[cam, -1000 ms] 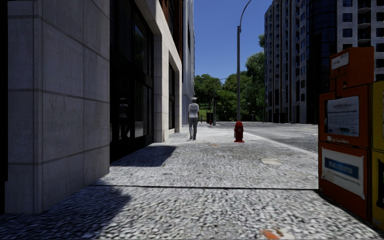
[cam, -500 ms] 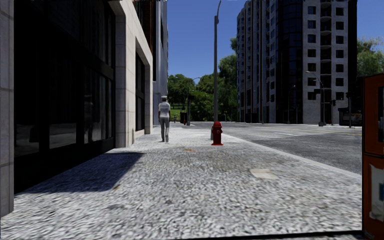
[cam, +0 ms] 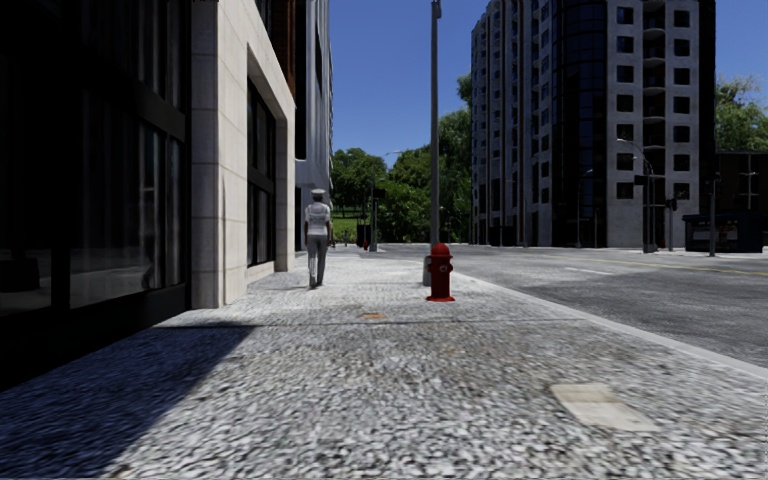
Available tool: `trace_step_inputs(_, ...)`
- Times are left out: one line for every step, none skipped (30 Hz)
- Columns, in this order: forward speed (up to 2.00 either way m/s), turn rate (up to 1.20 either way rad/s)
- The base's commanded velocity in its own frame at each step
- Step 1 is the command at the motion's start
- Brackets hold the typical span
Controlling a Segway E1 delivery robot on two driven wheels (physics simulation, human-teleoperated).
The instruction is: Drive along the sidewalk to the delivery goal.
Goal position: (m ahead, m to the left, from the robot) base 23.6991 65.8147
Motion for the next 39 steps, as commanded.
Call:
trace_step_inputs(2.0, 0.0)
trace_step_inputs(2.0, 0.0)
trace_step_inputs(2.0, 0.0)
trace_step_inputs(2.0, 0.0)
trace_step_inputs(2.0, 0.0)
trace_step_inputs(2.0, 0.0)
trace_step_inputs(2.0, 0.0)
trace_step_inputs(2.0, 0.0)
trace_step_inputs(2.0, 0.0)
trace_step_inputs(2.0, 0.0)
trace_step_inputs(2.0, 0.0)
trace_step_inputs(2.0, 0.0)
trace_step_inputs(2.0, 0.0)
trace_step_inputs(2.0, 0.0)
trace_step_inputs(2.0, 0.12)
trace_step_inputs(2.0, 0.23)
trace_step_inputs(2.0, 0.32)
trace_step_inputs(2.0, 0.36)
trace_step_inputs(2.0, 0.36)
trace_step_inputs(2.0, 0.42)
trace_step_inputs(2.0, 0.45)
trace_step_inputs(2.0, 0.47)
trace_step_inputs(2.0, 0.47)
trace_step_inputs(2.0, 0.48)
trace_step_inputs(2.0, 0.5)
trace_step_inputs(2.0, 0.51)
trace_step_inputs(2.0, 0.51)
trace_step_inputs(2.0, 0.52)
trace_step_inputs(2.0, 0.52)
trace_step_inputs(2.0, 0.45)
trace_step_inputs(2.0, 0.45)
trace_step_inputs(2.0, 0.0)
trace_step_inputs(2.0, 0.0)
trace_step_inputs(2.0, 0.0)
trace_step_inputs(2.0, 0.0)
trace_step_inputs(2.0, 0.0)
trace_step_inputs(2.0, 0.0)
trace_step_inputs(2.0, 0.0)
trace_step_inputs(2.0, 0.0)
